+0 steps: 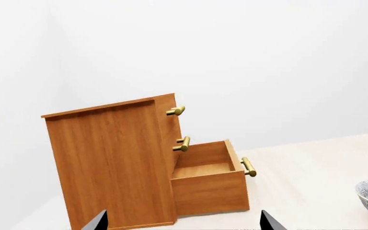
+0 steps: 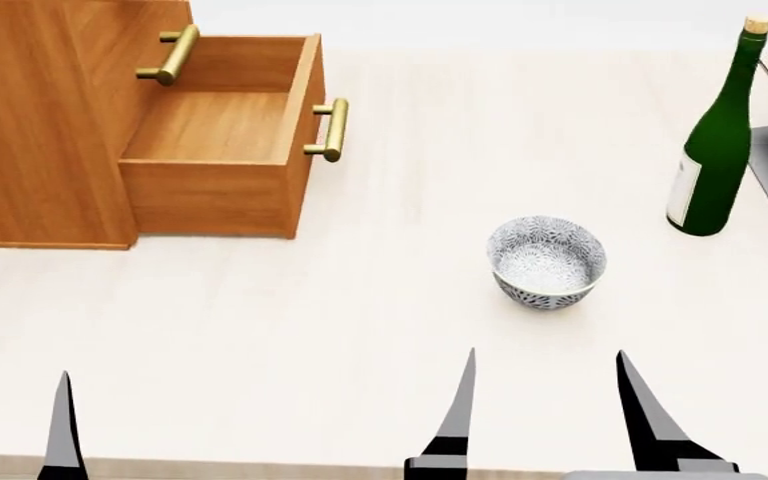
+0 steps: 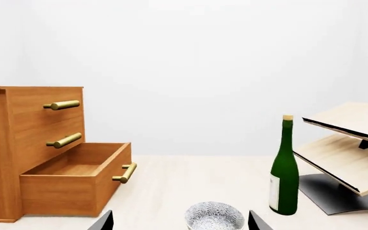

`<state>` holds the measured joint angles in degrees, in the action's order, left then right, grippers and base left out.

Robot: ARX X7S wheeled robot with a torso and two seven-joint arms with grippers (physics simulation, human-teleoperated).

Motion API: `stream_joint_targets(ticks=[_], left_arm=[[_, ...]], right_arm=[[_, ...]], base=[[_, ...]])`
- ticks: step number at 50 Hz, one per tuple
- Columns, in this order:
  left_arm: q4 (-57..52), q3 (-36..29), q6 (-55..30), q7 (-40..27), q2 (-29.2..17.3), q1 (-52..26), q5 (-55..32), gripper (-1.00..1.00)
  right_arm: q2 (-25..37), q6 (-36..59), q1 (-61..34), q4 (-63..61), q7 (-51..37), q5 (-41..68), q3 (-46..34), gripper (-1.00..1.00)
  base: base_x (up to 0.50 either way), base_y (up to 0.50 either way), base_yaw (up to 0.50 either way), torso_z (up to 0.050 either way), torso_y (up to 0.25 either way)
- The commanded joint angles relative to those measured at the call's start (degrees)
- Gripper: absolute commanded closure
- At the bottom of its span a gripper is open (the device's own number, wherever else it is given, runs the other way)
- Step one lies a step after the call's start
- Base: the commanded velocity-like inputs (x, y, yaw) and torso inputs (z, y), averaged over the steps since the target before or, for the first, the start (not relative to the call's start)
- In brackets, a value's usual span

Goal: Close the bottom drawer of the cabinet.

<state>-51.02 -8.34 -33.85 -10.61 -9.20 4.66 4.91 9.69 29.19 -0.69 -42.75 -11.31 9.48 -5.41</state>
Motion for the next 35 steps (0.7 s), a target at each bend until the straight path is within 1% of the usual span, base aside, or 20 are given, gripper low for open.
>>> stream_joint_targets(ticks=[1,35], left_arm=[[-0.22,-0.49,-0.05,-0.67,-0.47,-0.04,-0.02,-1.0],[1.92,-1.93,1.29,-2.99,-1.92,-0.36,-0.48,-1.0]], right_arm=[[0.35,-0.81,0.21,0.31,-0.42,0.57,-0.13,-1.0],[0.96,-3.19,0.95,2.2,-1.76,2.39,-0.03,-1.0]], base=[[0.0,0.5,0.0,0.0,0.0],[0.0,0.5,0.0,0.0,0.0]])
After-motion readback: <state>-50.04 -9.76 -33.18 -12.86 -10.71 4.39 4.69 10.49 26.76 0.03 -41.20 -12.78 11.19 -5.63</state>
